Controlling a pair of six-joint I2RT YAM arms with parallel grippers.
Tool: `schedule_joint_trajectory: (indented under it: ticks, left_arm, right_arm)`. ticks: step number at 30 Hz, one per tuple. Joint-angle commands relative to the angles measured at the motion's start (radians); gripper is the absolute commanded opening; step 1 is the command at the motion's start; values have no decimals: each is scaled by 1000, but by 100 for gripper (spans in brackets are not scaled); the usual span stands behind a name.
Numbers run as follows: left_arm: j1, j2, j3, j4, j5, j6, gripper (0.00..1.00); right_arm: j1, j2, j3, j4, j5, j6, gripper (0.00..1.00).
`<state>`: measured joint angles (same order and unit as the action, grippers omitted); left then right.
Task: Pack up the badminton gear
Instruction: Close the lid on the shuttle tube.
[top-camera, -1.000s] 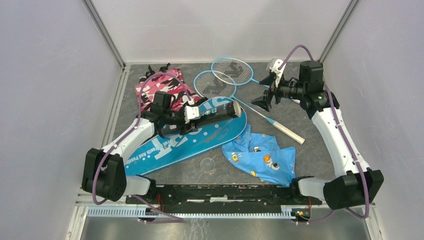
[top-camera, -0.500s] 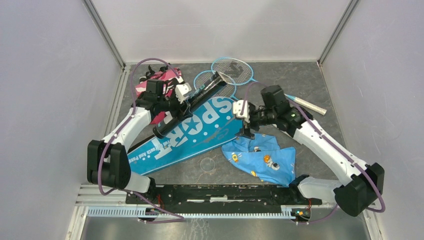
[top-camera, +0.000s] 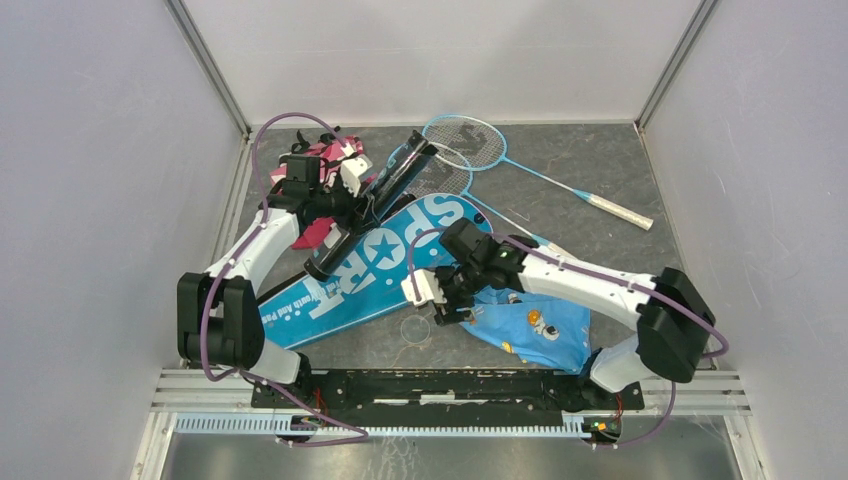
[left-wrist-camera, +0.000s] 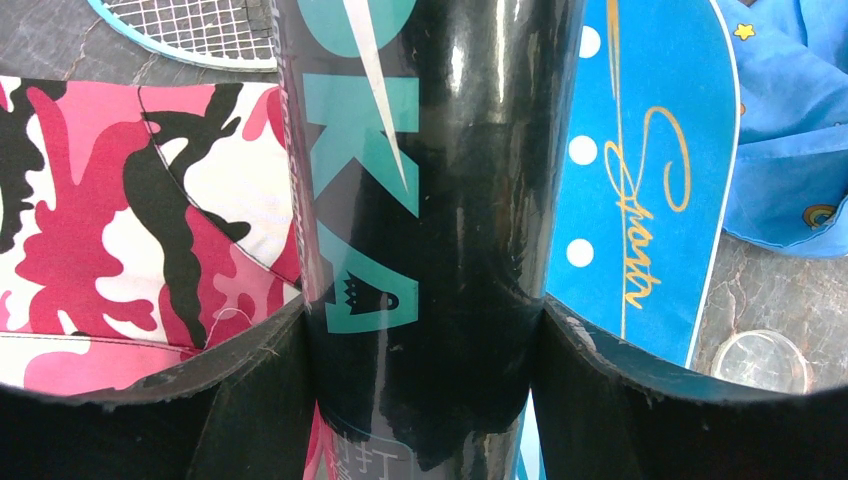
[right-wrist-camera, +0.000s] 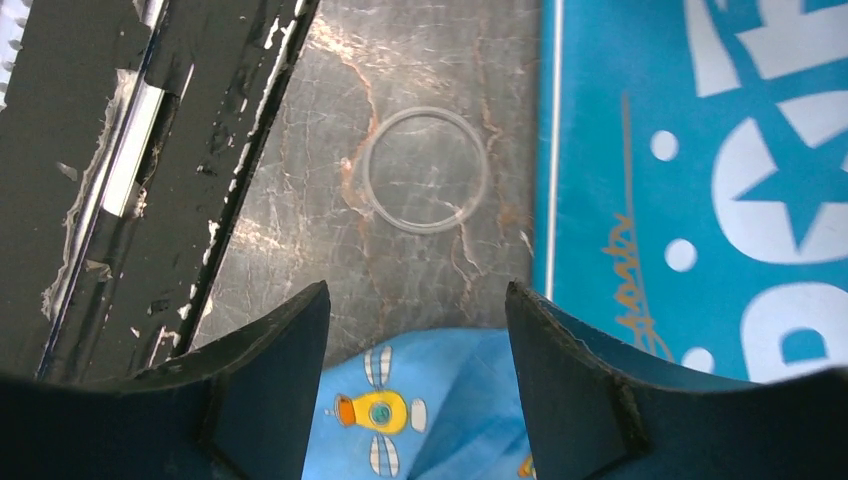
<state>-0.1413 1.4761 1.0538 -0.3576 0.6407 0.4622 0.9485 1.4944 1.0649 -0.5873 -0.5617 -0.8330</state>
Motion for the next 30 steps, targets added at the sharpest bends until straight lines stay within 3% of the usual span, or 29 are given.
schedule_joint_trajectory:
  ticks: [1, 13, 30]
  left_arm:
    - [3, -51, 20, 62, 4, -45, 2]
    - [3, -88, 8, 78, 23, -45, 2]
    - [3, -85, 3, 74, 54, -38, 2]
  right_arm:
    - [54, 64, 16, 19, 29, -43, 68]
    - [141, 225, 55, 13, 88, -38, 53]
    - [211, 288, 70, 44, 185, -38, 44]
